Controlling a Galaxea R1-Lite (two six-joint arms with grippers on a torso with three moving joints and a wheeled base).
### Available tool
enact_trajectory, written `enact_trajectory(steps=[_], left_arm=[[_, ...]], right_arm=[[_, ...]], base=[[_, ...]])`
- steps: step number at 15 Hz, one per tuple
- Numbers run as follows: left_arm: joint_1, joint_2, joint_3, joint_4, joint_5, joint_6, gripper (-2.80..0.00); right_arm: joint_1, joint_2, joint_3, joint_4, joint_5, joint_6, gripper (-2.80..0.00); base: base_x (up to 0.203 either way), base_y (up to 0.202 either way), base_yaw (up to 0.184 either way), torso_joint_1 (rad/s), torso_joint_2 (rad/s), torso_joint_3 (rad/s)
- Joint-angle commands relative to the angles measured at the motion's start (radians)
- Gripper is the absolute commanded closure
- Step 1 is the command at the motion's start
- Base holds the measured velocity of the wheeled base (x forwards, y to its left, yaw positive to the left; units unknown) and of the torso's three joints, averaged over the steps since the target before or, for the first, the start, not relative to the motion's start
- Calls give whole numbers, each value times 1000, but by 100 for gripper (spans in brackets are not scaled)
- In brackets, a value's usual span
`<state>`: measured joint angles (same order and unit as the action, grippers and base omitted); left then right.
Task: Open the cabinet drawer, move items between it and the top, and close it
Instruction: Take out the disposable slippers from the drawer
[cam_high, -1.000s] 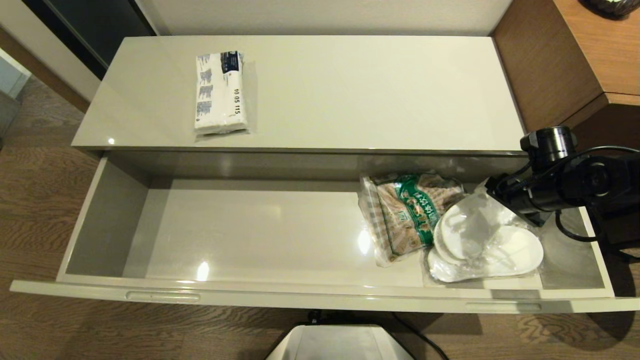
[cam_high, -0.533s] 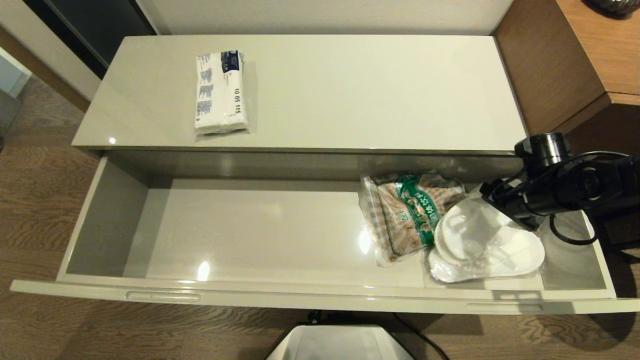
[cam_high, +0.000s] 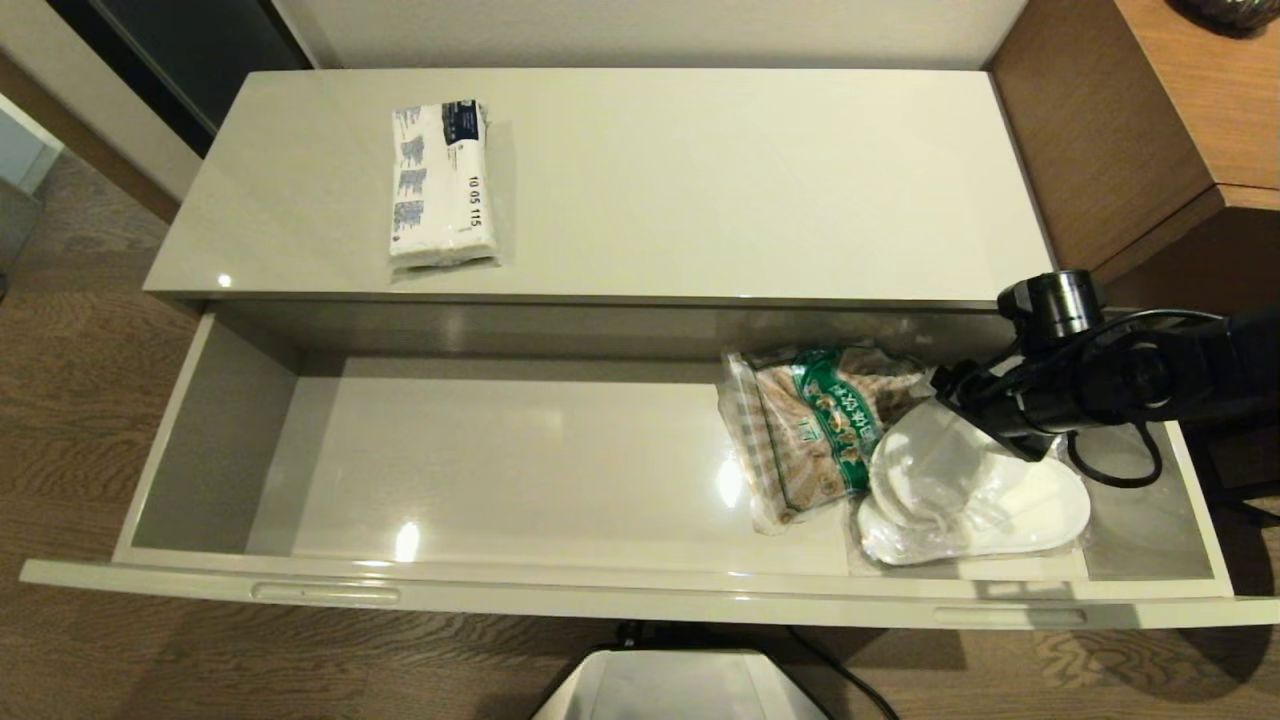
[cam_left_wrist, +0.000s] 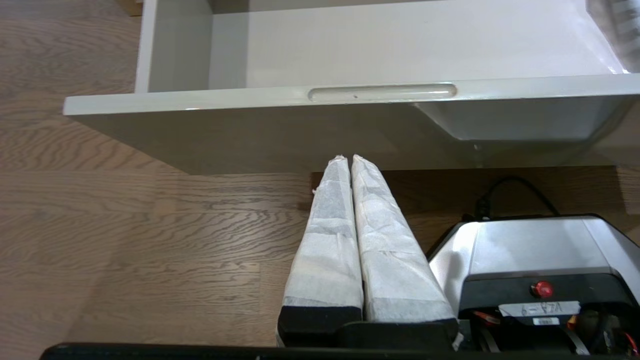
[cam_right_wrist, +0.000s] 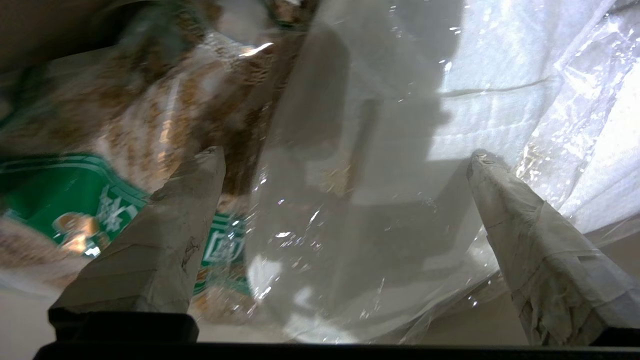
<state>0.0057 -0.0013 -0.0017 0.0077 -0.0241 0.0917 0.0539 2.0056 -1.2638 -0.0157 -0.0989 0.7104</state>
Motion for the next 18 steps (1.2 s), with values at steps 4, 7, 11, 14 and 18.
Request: enact_trajectory(steps=[4,7,11,14,18], left_arm=[[0,1,0,0,0,0,0],[0,1,0,0,0,0,0],[0,1,0,0,0,2,0],[0,1,0,0,0,2,0],[0,1,0,0,0,2,0]], right_arm=[[0,52,1,-2,-4,6,-280],[-8,80,7,-2,-5,4,-280],[-8,96,7,-8,-5,5,-280],[-8,94,7,-12,-4,7,-280],[-16,104,4,-12,-4,7,-280]], base=[[0,0,0,0,0,0],[0,0,0,0,0,0],[0,0,0,0,0,0],[0,0,0,0,0,0],[0,0,0,0,0,0]])
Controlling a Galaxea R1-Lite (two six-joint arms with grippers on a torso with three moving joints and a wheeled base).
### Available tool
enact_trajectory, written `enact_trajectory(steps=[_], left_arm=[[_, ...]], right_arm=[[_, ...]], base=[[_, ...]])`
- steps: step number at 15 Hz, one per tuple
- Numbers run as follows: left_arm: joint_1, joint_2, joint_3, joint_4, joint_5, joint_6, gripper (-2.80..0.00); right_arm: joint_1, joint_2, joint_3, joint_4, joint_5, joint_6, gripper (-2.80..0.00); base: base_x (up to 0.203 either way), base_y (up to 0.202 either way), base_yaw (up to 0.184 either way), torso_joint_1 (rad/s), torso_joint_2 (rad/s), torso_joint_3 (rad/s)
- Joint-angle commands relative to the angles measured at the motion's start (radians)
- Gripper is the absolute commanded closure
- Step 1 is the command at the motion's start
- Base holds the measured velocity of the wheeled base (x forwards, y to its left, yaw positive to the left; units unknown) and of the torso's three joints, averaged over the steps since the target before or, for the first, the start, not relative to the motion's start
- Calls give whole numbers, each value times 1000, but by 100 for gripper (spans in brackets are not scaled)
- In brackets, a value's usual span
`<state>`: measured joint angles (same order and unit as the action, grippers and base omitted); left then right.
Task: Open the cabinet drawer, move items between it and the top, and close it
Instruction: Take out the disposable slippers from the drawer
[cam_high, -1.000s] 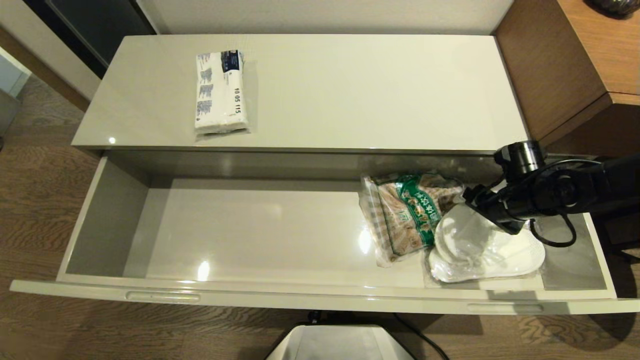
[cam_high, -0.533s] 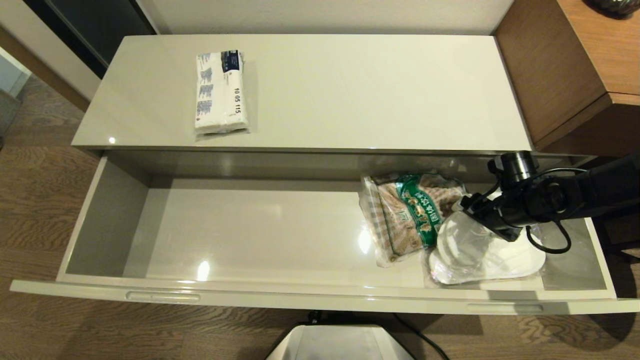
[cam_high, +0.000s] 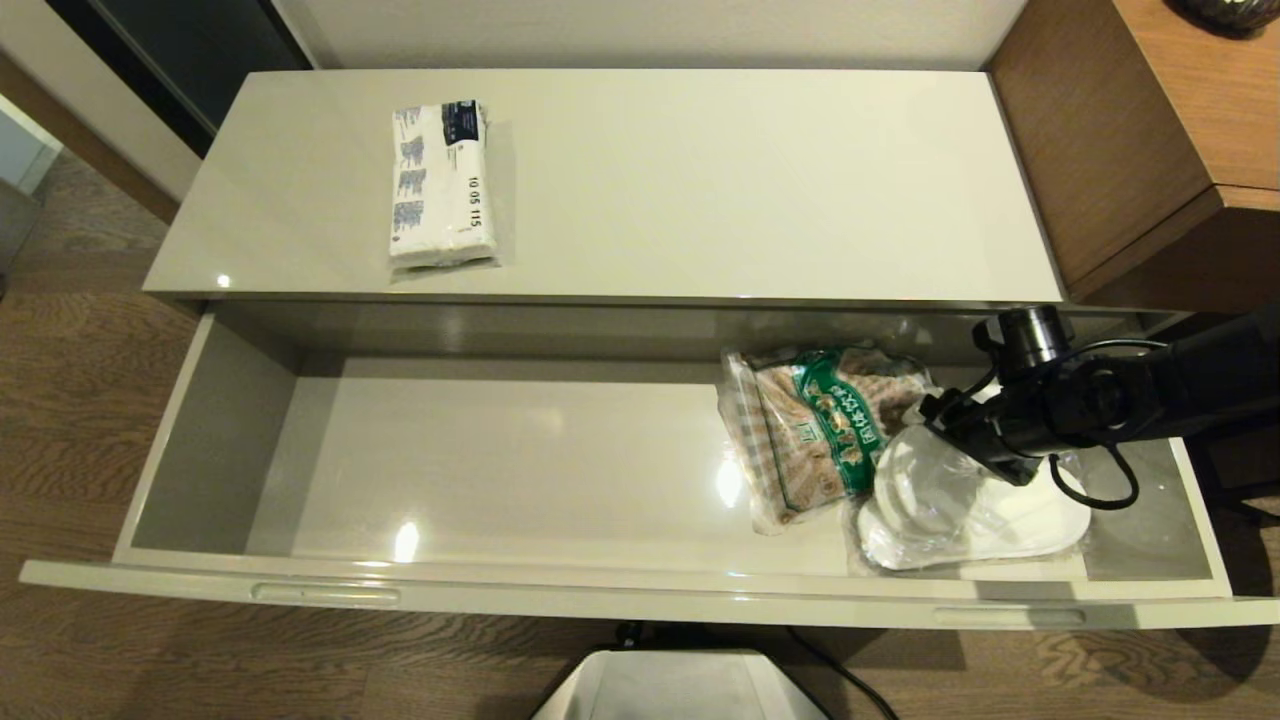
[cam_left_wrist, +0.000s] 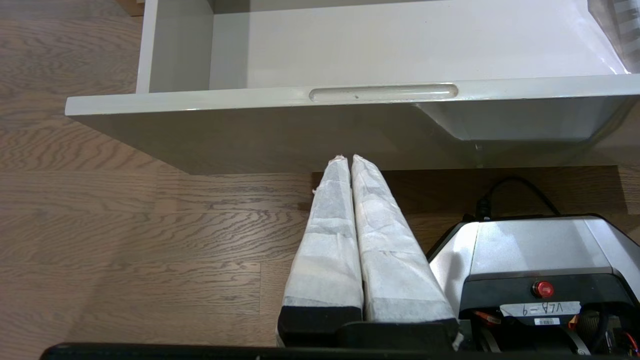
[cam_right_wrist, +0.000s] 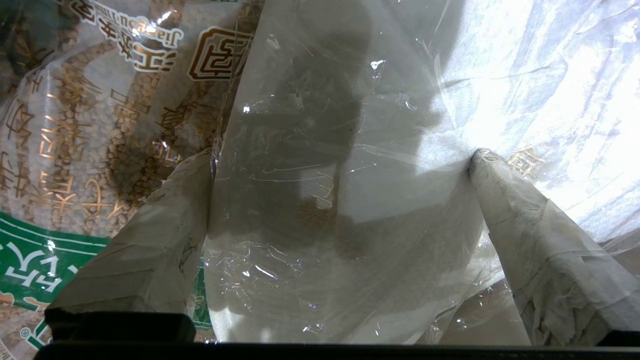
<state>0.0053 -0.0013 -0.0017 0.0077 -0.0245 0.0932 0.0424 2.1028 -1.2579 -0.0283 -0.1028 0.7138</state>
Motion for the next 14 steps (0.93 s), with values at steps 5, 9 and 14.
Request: enact_trajectory(steps=[5,9,14], left_arm=[[1,1,0,0,0,0,0],[1,1,0,0,-2,0,0],[1,1,0,2,-2,2,0]], right_arm=[[-44,11,-17,1,6,7,0],[-47,-7,-14,2,11,6,0],[-26,-129,-32,47,14,4,0]], base=[[0,0,0,0,0,0],[0,0,0,0,0,0],[0,0,0,0,0,0]])
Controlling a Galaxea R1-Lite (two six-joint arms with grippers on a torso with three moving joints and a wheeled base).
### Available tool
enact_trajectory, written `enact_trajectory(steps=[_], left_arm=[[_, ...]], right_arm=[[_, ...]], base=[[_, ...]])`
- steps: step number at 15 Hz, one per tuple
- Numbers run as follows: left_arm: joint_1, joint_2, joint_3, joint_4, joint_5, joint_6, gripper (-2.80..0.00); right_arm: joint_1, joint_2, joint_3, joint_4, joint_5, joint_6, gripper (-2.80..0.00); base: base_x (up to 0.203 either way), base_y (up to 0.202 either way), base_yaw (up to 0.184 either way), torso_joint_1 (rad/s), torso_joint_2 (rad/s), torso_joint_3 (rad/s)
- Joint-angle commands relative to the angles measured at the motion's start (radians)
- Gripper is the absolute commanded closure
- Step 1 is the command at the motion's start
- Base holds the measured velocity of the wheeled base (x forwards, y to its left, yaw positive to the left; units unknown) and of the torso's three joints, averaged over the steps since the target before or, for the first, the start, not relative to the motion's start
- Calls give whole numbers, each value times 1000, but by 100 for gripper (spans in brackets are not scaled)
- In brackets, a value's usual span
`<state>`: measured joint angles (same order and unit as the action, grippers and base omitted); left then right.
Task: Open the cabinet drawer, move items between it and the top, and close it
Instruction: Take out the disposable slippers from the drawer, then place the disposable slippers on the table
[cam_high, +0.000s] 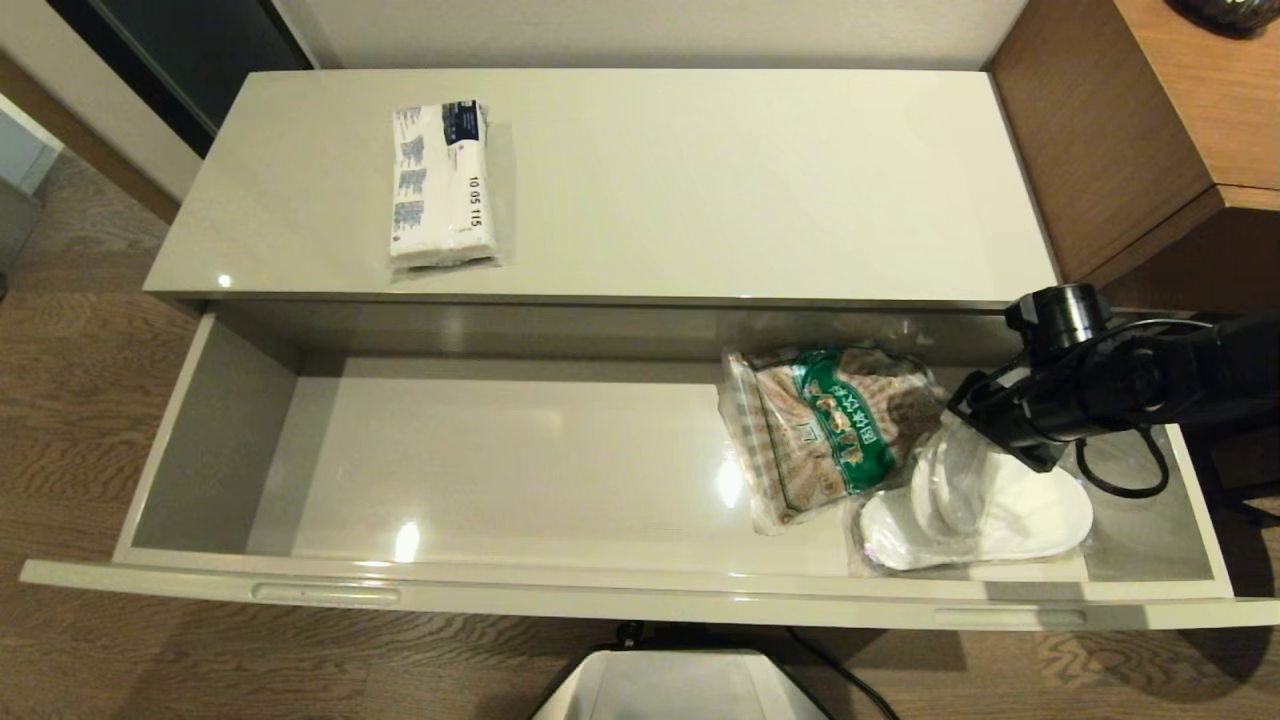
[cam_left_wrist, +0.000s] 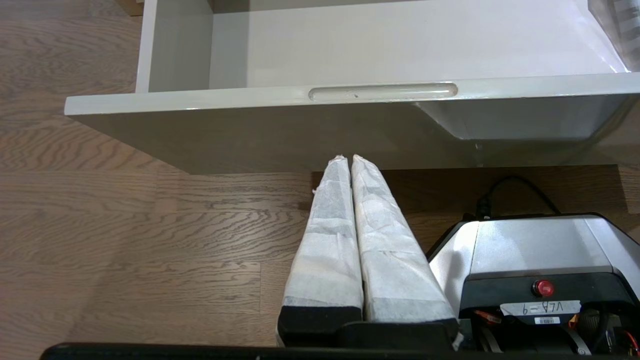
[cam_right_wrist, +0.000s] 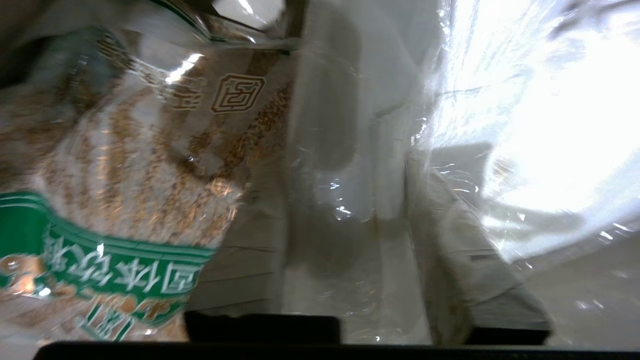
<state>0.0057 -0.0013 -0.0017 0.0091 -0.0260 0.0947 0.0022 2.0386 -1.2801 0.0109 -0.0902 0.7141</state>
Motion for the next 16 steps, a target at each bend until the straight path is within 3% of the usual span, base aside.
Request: enact_trajectory(steps=[1,4,9,12,14,16], left_arm=[[0,1,0,0,0,0,0],[0,1,0,-1,1,-3,0],[0,1,0,-1,1,-3,0],[0,1,0,-1,1,-3,0],[0,1,0,-1,1,-3,0],[0,1,0,-1,1,-3,0]], right_arm=[[28,-101,-17,31,3,4,0],[68,-179,-36,102,12,9,0],[91,-299,-97,313,65,86,0],[97,-395,-155,489,85,99,0],[98,-493,-175,600,142,97,0],[102,-548,-291,744,193,63,0]], base=[[0,0,0,0,0,0],[0,0,0,0,0,0],[0,0,0,0,0,0],[0,0,0,0,0,0],[0,0,0,0,0,0],[0,0,0,0,0,0]])
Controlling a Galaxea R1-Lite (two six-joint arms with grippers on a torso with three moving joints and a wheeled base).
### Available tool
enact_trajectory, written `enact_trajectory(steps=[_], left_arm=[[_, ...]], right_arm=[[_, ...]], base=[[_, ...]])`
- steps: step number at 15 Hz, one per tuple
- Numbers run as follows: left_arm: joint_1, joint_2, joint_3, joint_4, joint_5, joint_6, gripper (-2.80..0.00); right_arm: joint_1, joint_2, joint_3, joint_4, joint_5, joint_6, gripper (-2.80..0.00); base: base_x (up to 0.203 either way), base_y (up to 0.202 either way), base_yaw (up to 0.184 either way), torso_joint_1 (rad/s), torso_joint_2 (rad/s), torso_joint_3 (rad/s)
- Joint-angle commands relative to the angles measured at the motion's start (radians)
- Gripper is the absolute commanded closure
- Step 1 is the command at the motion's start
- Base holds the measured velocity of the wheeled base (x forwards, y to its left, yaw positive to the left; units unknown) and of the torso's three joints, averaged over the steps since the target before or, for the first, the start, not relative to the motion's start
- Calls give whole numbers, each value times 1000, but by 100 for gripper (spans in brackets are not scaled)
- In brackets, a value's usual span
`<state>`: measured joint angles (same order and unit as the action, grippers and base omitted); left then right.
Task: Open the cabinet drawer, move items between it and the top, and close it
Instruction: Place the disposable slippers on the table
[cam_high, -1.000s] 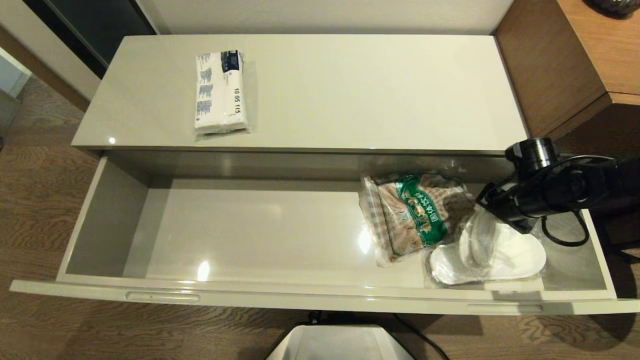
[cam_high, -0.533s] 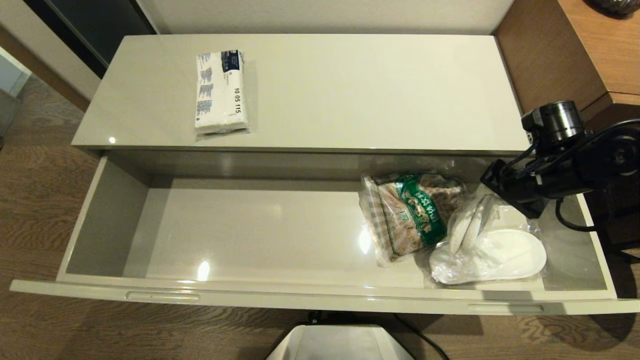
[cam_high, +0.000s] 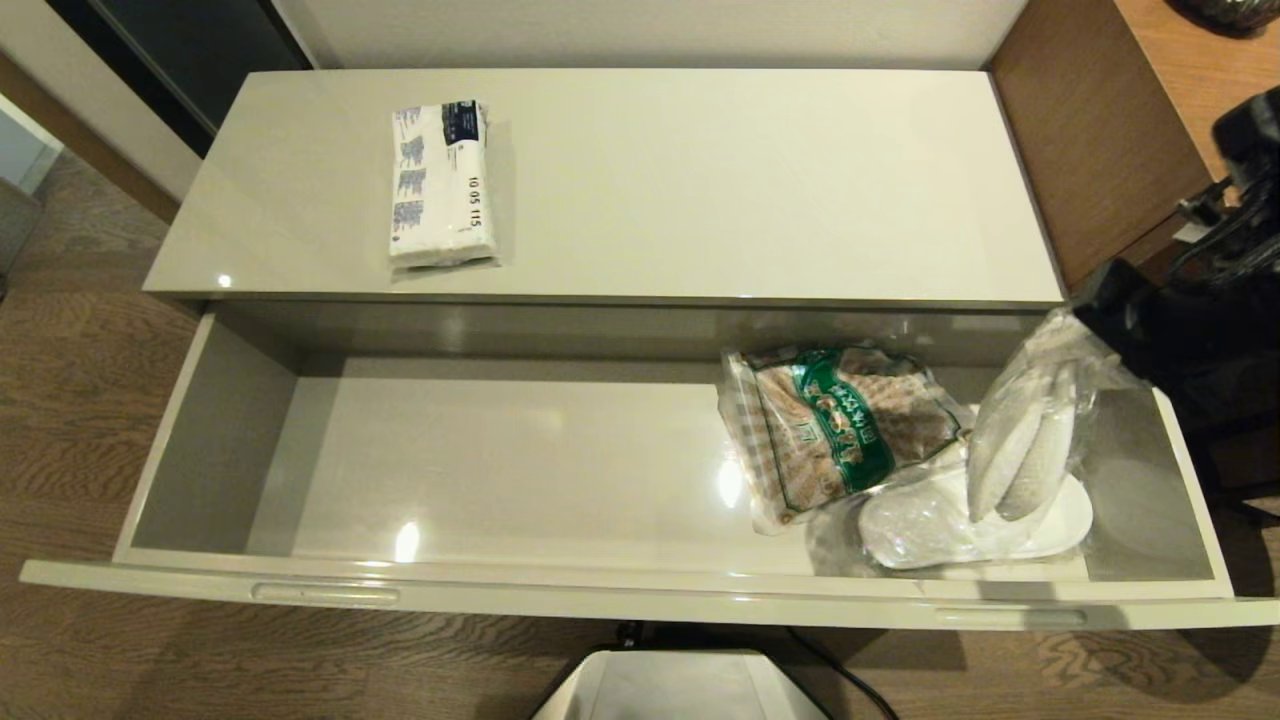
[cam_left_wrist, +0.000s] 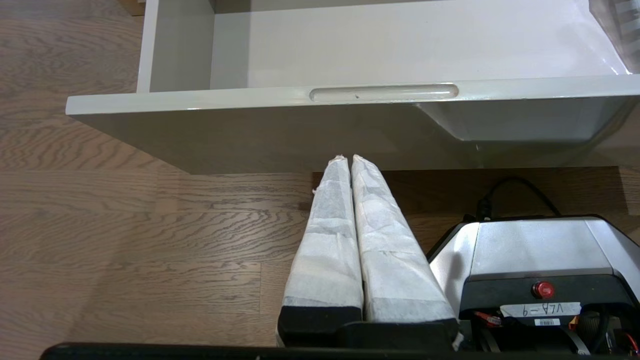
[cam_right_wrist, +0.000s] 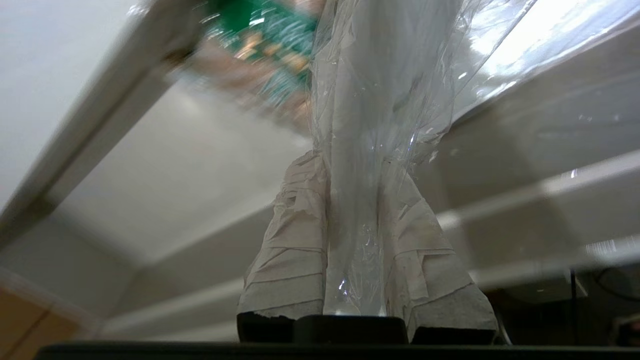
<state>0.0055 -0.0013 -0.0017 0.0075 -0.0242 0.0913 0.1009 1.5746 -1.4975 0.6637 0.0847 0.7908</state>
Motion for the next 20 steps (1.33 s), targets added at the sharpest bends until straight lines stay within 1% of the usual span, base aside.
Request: enact_trajectory(steps=[1,2,4,5,6,7,10,11,13,14,15,18,20], left_arm=[[1,1,0,0,0,1,0],[1,1,0,0,0,1,0],[1,1,0,0,0,1,0],[1,1,0,0,0,1,0],[1,1,0,0,0,1,0],[1,1,0,0,0,1,0],[1,1,0,0,0,1,0],[1,1,0,0,0,1,0],[1,1,0,0,0,1,0],[1,1,0,0,0,1,0],[1,1,0,0,0,1,0],[1,1,0,0,0,1,0],[1,1,0,0,0,1,0]], right_arm=[[8,-91,-163,150,27,-44,0],[15,-94,-275,212,34,-77,0],[47,-93,-422,307,36,-145,0],[84,-100,-447,331,31,-214,0],[105,-104,-445,333,30,-242,0],[115,-95,-445,304,33,-245,0],[120,-55,-403,168,25,-258,0],[120,-13,-389,78,-21,-264,0],[119,95,-351,-97,-168,-271,0],[119,161,-343,-184,-230,-274,0],[117,209,-342,-264,-275,-279,0],[63,367,-375,-476,-346,-336,0],[33,445,-422,-545,-397,-357,0]], base=[[0,0,0,0,0,0],[0,0,0,0,0,0],[0,0,0,0,0,0],[0,0,0,0,0,0],[0,0,0,0,0,0],[0,0,0,0,0,0],[0,0,0,0,0,0],[0,0,0,0,0,0],[0,0,0,0,0,0],[0,0,0,0,0,0],[0,0,0,0,0,0],[0,0,0,0,0,0],[0,0,0,0,0,0]])
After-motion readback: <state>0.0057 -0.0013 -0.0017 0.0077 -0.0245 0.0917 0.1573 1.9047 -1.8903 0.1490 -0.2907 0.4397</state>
